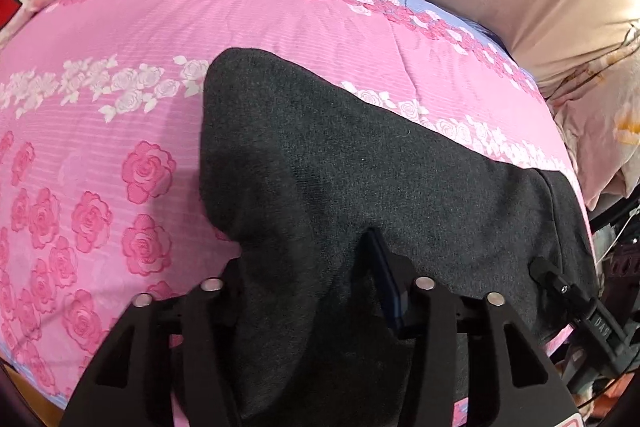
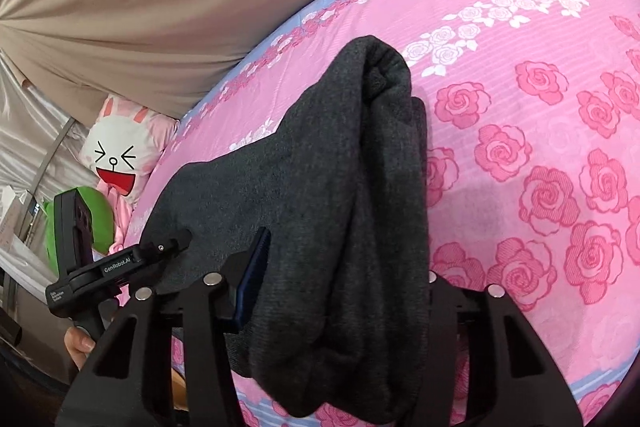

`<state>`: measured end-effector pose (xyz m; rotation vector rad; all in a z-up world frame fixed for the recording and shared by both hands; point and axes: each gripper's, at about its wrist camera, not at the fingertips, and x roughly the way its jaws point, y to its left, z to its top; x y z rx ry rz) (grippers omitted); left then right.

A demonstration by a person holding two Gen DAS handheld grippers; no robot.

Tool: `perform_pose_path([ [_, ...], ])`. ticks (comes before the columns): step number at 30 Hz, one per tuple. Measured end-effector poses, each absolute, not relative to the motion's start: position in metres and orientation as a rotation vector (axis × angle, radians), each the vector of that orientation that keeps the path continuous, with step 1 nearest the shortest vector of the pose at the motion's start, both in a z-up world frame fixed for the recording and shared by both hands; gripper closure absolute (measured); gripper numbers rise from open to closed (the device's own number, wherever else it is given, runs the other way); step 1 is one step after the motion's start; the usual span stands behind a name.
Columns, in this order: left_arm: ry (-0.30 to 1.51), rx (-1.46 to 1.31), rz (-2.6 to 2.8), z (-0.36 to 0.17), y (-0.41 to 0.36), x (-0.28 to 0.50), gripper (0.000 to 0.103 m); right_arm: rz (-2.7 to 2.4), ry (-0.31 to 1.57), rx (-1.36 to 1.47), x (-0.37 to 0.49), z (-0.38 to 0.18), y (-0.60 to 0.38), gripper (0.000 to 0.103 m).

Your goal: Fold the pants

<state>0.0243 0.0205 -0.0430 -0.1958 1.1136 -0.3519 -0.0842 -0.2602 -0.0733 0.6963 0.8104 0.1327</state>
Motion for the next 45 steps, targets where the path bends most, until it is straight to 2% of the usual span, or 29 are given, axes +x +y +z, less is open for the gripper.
perform_pose_path([
  [1,1.113,-0.208,-0.362,-0.043,0.02,0.025,0.041,0.133,0.81,0.692,-0.083,-0.073,-0.259,0.052],
  [3,1.109,-0.202,-0.35,-0.043,0.016,0.025,0.041,0.132,0.807,0.687,-0.082,-0.073,-0.259,0.052],
  [4,1.102,-0.207,-0.341,-0.043,0.016,0.025,0.053,0.125,0.807,0.684,-0.081,-0.073,-0.258,0.053],
  [5,1.099,-0.202,-0.322,-0.042,0.017,0.025,0.068,0.119,0.809,0.681,-0.081,-0.072,-0.258,0.055],
  [7,1.111,-0.3,-0.356,-0.041,0.031,0.027,0.082,0.116,0.815,0.68,-0.082,-0.072,-0.258,0.064],
  [10,1.126,-0.388,-0.404,-0.032,0.046,0.021,0.088,0.136,0.813,0.687,-0.089,-0.067,-0.258,0.071],
  [15,1.161,-0.442,-0.456,-0.017,0.062,-0.01,0.086,0.173,0.854,0.65,-0.118,-0.056,-0.248,0.072],
  [16,1.185,-0.443,-0.431,-0.022,0.064,-0.013,0.079,0.167,0.867,0.648,-0.12,-0.06,-0.246,0.071],
  [17,1.21,-0.45,-0.398,-0.031,0.066,-0.013,0.061,0.164,0.878,0.652,-0.12,-0.064,-0.246,0.068],
  [18,1.23,-0.464,-0.385,-0.04,0.067,-0.011,0.053,0.165,0.877,0.688,-0.12,-0.073,-0.25,0.064],
  [19,1.209,-0.516,-0.382,-0.045,0.071,-0.012,0.052,0.171,0.861,0.718,-0.12,-0.076,-0.253,0.064],
  [21,1.199,-0.494,-0.382,-0.043,0.067,-0.012,0.059,0.165,0.854,0.721,-0.117,-0.075,-0.254,0.064],
  [22,1.205,-0.491,-0.393,-0.042,0.064,-0.011,0.087,0.156,0.848,0.709,-0.117,-0.072,-0.252,0.066],
  [23,1.206,-0.491,-0.407,-0.04,0.062,-0.011,0.089,0.147,0.837,0.669,-0.118,-0.067,-0.248,0.071],
  [24,1.179,-0.459,-0.403,-0.031,0.059,-0.014,0.091,0.144,0.827,0.644,-0.119,-0.061,-0.245,0.075],
  [27,1.086,-0.406,-0.446,0.0,0.053,-0.023,0.093,0.159,0.769,0.617,-0.126,-0.037,-0.238,0.077],
  [39,0.585,-0.22,-0.561,0.178,0.043,-0.073,0.093,0.212,0.383,0.417,-0.145,0.12,-0.226,0.077],
  [45,0.382,-0.132,-0.513,0.228,0.037,-0.072,0.092,0.224,0.215,0.335,-0.135,0.177,-0.23,0.077],
])
